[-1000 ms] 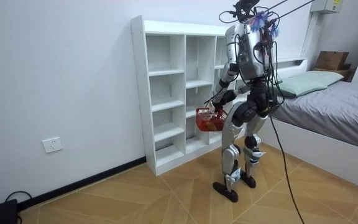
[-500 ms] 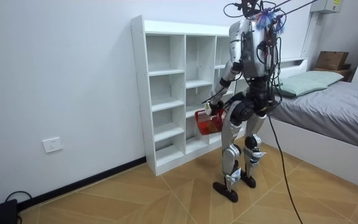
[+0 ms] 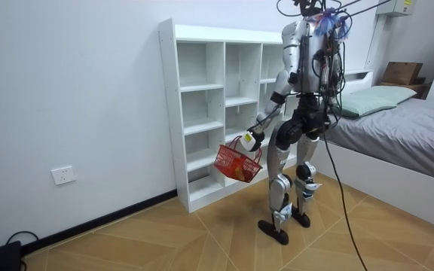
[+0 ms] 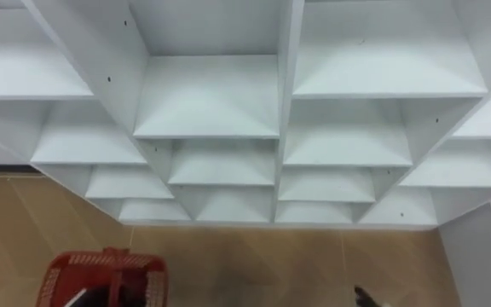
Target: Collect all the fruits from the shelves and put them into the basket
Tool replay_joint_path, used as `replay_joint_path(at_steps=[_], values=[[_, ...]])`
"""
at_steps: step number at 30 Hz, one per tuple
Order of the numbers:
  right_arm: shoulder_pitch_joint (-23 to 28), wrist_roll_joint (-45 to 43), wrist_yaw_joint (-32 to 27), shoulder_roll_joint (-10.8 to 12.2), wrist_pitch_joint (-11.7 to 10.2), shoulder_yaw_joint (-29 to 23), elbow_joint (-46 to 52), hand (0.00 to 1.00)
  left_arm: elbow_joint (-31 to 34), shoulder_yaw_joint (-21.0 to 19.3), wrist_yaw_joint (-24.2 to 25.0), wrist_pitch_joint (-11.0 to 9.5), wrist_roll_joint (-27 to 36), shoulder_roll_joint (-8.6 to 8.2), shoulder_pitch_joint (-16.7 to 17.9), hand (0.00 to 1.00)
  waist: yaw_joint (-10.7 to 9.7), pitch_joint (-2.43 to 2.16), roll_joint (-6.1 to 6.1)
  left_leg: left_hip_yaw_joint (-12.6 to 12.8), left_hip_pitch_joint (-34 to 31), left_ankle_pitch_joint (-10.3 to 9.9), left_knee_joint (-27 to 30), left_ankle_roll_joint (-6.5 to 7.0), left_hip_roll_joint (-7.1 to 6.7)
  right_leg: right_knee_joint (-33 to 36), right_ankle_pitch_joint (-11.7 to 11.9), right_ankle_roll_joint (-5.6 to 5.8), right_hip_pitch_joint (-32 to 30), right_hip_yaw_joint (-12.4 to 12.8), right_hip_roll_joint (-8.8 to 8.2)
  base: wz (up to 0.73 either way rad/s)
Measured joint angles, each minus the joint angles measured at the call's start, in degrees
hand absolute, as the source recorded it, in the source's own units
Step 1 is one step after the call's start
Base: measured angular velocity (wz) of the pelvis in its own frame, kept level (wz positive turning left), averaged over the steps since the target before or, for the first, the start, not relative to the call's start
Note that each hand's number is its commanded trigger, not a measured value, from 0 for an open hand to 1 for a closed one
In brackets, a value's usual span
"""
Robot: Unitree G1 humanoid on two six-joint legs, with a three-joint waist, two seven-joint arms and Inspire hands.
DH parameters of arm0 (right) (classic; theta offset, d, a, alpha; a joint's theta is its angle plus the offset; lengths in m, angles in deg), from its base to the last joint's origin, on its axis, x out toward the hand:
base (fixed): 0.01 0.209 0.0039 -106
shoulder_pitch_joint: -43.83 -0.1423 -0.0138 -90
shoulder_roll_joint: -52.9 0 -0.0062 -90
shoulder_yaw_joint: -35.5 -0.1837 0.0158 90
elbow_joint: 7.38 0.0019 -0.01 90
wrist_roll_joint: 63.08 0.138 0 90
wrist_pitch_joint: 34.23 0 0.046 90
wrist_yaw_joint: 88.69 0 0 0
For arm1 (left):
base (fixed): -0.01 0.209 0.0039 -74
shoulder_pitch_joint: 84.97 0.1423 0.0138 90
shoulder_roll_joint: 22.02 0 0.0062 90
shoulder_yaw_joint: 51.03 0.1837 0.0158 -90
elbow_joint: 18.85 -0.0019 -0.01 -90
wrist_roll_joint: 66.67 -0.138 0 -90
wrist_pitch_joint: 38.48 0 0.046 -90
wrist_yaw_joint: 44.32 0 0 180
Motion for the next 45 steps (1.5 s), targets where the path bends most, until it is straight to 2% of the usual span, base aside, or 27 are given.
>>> replay_joint_path(at_steps=[2,4,10,14,18,21,22,25,28,31,41,45], values=[[0.36,0.84,0.29,0.71,0.55,-0.43,-0.24,0.00,-0.49,-0.02,-0.02,0.00,0.00,-0.04,0.82,1.00,-0.07,-0.34,-0.43,0.00,1.35,-0.13,-0.27,-0.14,-0.02,-0.02,-0.32,-0.02,1.21,0.00,0.02,0.00],[1.14,1.05,0.40,1.40,1.00,-1.54,-0.69,0.00,-1.32,-0.07,-0.16,0.06,-0.03,-0.26,1.31,1.00,-0.15,-0.28,-0.82,-0.06,2.72,-0.44,-0.31,-0.21,-0.02,-0.21,-0.40,0.00,2.77,-0.07,0.06,0.00],[1.44,5.44,1.53,1.49,2.44,-2.46,-1.33,0.00,-1.63,-0.05,-0.91,0.94,3.02,-0.44,1.99,1.00,-1.77,-0.05,-0.77,-0.14,5.33,-1.01,-0.43,-0.12,-0.10,-1.07,-0.54,0.29,6.07,-0.04,0.10,0.01],[1.83,8.29,2.23,1.66,4.70,-3.82,-2.35,0.00,-3.24,-0.06,-1.07,1.71,5.54,-0.64,1.83,1.00,-1.95,0.08,-0.91,0.26,7.61,-1.51,-0.96,-0.20,-0.12,-1.03,-1.20,0.47,7.58,0.37,0.10,-0.05],[2.50,10.54,3.70,1.83,6.73,-5.14,-2.56,0.00,-5.57,-0.46,-0.99,3.10,6.77,-1.70,1.86,1.00,-2.87,0.11,-1.04,0.35,8.58,-2.02,-0.95,-0.19,-0.14,-1.07,-1.57,0.60,8.60,0.42,0.08,0.00],[2.29,9.96,4.85,2.03,7.04,-5.59,-3.46,0.00,-7.21,-2.02,-0.84,3.96,6.68,-2.46,1.30,1.00,-3.04,0.00,-1.17,0.41,8.69,-2.04,-0.93,-0.18,-0.16,-1.00,-1.57,0.60,8.63,0.68,0.09,-0.03],[1.99,9.19,4.82,2.40,7.16,-6.65,-4.28,0.00,-8.17,-2.98,-0.67,4.66,6.62,-2.60,0.97,1.00,-2.91,0.11,-1.22,0.74,8.94,-2.04,-0.95,-0.18,-0.14,-1.02,-1.57,0.60,8.67,1.11,0.12,-0.13],[1.19,8.16,4.74,3.29,8.40,-8.00,-5.47,0.00,-9.05,-5.07,-0.37,6.21,6.54,-2.70,0.88,1.00,-2.88,0.20,-1.37,1.44,9.41,-2.10,-1.27,-0.20,-0.13,-1.34,-1.65,0.69,8.69,1.80,0.20,-0.14],[1.03,8.03,4.73,3.36,9.48,-8.57,-6.44,0.00,-9.19,-5.36,-0.39,8.02,6.46,-2.65,0.61,1.00,-2.99,0.18,-1.28,1.42,9.48,-2.42,-1.28,-0.09,-0.17,-1.37,-1.70,0.79,8.69,1.90,0.19,0.00],[0.92,8.00,4.69,3.37,10.64,-9.01,-6.83,0.00,-9.17,-5.42,-0.45,8.93,6.53,-2.64,0.13,1.00,-2.94,0.17,-1.25,1.48,9.53,-2.52,-1.29,-0.04,-0.20,-1.33,-1.73,0.85,8.66,1.98,0.18,0.00],[0.92,7.15,4.27,3.30,11.96,-9.00,-6.82,0.00,-9.58,-5.38,-0.44,11.06,6.61,-2.65,-0.56,1.00,-2.87,0.15,-0.88,2.06,10.24,-2.75,-1.80,-0.07,-0.19,-1.12,-1.78,0.90,8.66,2.78,0.36,-0.04],[0.58,3.93,4.27,3.12,12.04,-9.03,-6.92,0.00,-9.59,-5.06,-0.73,11.87,6.76,-2.63,-1.00,1.00,-3.25,0.17,-0.70,2.81,10.63,-2.98,-1.82,-0.04,-0.16,-1.07,-1.81,0.96,8.64,3.58,0.46,-0.11]])
